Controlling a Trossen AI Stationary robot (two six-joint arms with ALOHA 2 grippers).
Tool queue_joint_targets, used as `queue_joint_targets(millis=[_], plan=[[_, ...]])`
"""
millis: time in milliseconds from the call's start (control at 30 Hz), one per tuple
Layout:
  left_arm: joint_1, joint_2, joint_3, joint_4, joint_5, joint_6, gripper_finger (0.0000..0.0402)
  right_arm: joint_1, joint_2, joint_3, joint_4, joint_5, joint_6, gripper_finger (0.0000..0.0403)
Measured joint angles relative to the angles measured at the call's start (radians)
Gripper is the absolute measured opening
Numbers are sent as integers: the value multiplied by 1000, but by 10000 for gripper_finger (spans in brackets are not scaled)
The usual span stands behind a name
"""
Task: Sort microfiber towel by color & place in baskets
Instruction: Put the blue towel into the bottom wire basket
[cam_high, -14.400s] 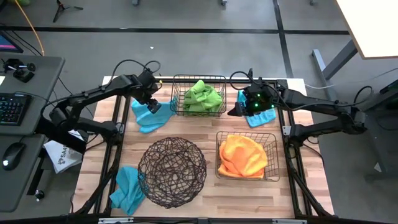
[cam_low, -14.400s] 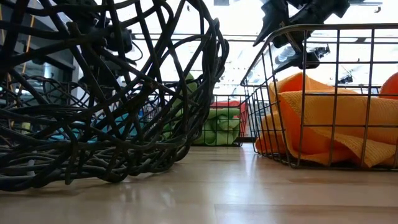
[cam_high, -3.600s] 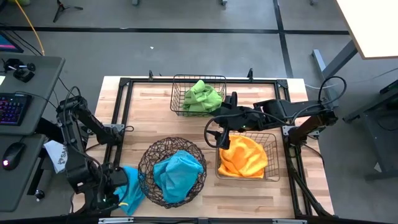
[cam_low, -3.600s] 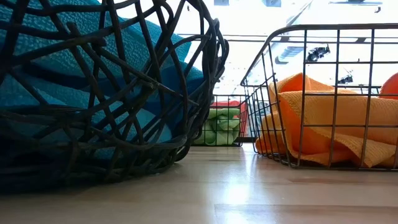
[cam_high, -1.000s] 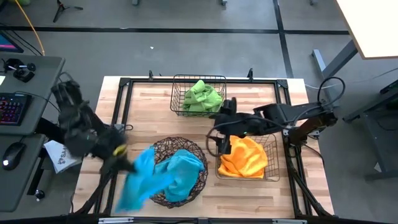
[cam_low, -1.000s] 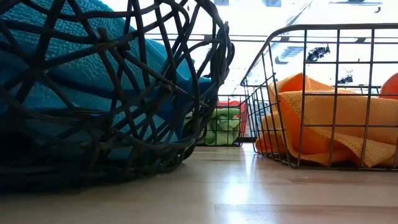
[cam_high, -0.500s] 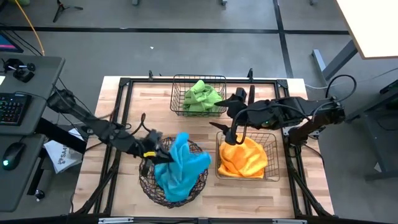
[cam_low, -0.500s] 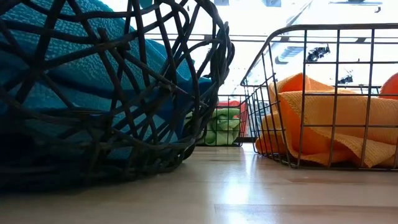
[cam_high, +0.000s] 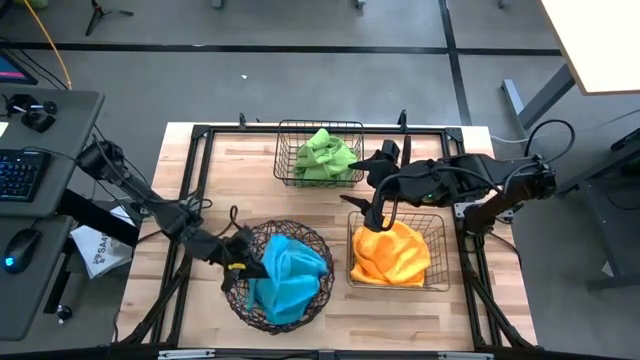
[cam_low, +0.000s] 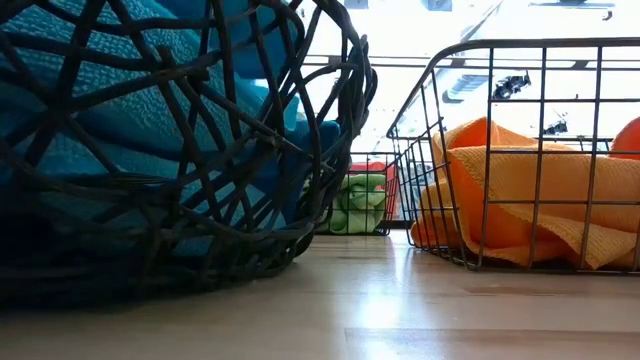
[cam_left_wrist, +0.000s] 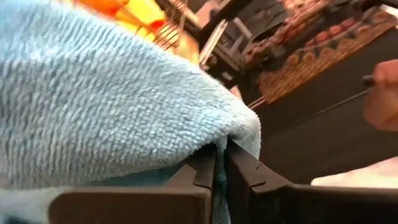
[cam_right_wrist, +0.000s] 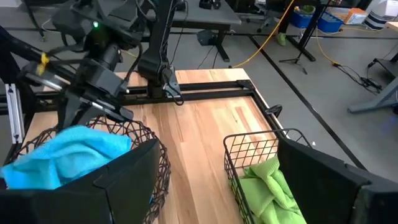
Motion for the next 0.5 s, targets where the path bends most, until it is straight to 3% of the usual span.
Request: queue_joint_targets(millis=[200,500], plan=[[48,0,4,0,34,10,42,-8,0,0,0,0,-2,320],[130,0,87,-114,314,19,134,-44,-2,0,0,-1,0,320]])
